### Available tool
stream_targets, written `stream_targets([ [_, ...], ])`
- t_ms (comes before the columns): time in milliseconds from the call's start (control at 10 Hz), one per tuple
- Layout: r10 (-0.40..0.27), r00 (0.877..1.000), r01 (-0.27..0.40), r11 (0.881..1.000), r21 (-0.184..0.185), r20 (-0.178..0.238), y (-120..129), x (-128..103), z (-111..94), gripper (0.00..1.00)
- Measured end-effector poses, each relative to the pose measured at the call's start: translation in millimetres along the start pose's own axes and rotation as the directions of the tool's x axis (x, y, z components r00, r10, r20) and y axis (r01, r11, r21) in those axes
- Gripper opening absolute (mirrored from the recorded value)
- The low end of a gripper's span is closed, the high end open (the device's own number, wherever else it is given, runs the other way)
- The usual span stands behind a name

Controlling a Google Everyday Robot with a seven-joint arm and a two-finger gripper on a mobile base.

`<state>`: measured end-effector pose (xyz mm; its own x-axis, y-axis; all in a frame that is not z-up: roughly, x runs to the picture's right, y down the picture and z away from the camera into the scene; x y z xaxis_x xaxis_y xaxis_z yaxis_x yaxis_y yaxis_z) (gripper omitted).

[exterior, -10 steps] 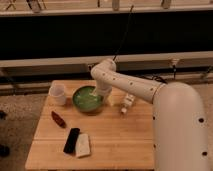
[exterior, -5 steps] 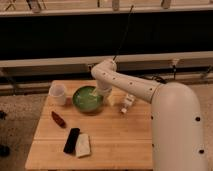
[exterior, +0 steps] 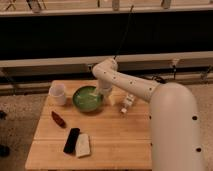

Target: Drag the ceramic bowl in a circle

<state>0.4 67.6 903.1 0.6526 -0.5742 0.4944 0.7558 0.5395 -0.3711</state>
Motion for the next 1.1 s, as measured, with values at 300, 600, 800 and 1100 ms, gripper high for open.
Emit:
stream_targets([
  [300, -0.008, 1.000, 0.008, 1.000, -0.005, 0.010, -2.5, 2.7, 1.8, 0.77],
  [600, -0.017, 1.000, 0.017, 1.000, -0.011, 0.020, -3.8, 5.3, 2.9, 0.77],
  [800, -0.021, 0.999, 0.021, 1.000, -0.015, 0.027, -4.0, 7.0, 3.2, 0.77],
  [1100, -0.030, 0.999, 0.030, 0.999, -0.018, 0.034, -4.4, 10.0, 4.7, 0.52],
])
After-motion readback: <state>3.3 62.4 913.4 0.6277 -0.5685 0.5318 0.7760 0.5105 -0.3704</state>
